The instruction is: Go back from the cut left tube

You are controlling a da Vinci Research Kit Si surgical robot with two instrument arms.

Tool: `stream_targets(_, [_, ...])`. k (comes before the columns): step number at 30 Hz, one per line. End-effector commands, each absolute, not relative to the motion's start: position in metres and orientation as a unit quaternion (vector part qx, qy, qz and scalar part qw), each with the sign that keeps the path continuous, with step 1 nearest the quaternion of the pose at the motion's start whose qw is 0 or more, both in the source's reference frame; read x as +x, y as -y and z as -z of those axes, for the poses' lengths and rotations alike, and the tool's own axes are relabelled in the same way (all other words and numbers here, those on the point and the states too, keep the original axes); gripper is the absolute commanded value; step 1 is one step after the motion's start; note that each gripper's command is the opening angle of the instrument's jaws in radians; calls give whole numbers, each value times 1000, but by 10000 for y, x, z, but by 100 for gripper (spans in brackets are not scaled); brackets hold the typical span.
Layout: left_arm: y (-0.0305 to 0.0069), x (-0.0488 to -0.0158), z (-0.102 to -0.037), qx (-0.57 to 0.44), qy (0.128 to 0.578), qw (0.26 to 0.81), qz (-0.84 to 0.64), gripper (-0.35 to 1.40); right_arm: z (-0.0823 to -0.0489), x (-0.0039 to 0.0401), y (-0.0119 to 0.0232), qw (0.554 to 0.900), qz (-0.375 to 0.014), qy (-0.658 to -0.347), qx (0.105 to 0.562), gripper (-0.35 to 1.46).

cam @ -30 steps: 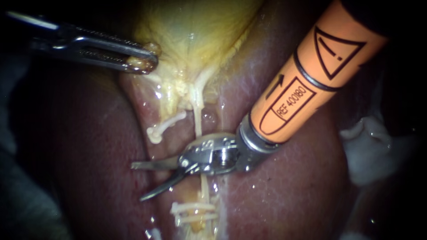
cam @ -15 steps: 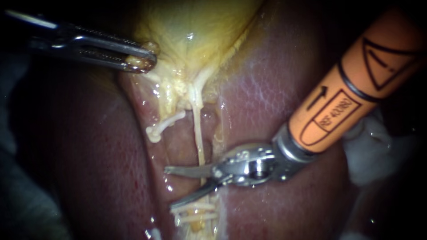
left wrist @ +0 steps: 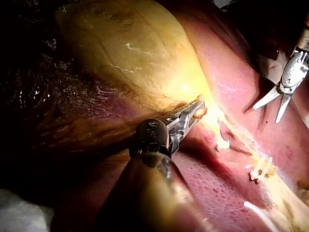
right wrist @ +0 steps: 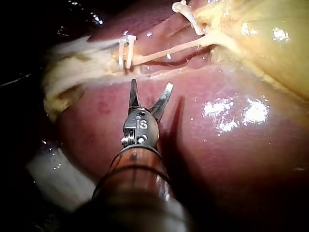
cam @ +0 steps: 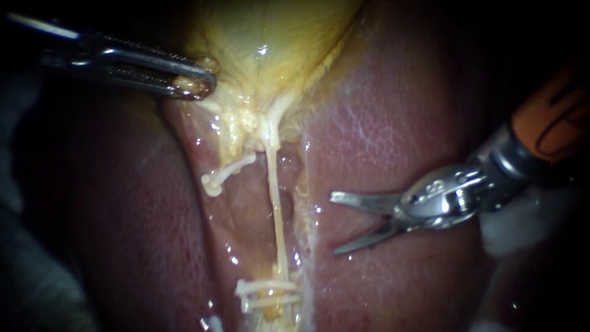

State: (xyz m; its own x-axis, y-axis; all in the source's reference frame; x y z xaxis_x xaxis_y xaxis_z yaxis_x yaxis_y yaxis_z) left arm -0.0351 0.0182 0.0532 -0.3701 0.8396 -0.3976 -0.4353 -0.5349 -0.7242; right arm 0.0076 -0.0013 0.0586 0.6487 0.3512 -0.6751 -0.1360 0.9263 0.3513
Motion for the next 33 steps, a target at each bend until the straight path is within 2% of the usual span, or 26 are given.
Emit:
stream_targets(1, [-182,-351,-531,-388,261,406,-786,-35,-583,70,8,899,-141,-393,132,145])
stream_targets(10, [-181,-353,-532,-388,260,406,-786,-35,-575,53,-7,907,-160,-374,111,145])
stream_targets(14, [-176,-359,-539,-388,256,407,-786,-35,-574,53,-7,903,-153,-381,127,145])
stream_targets(24, [-159,-385,-579,-390,262,397,-788,-35,-574,53,-7,903,-153,-381,127,145])
stream_targets(33, [-157,-391,-588,-389,262,393,-791,-35,-574,53,-7,903,-153,-381,127,145])
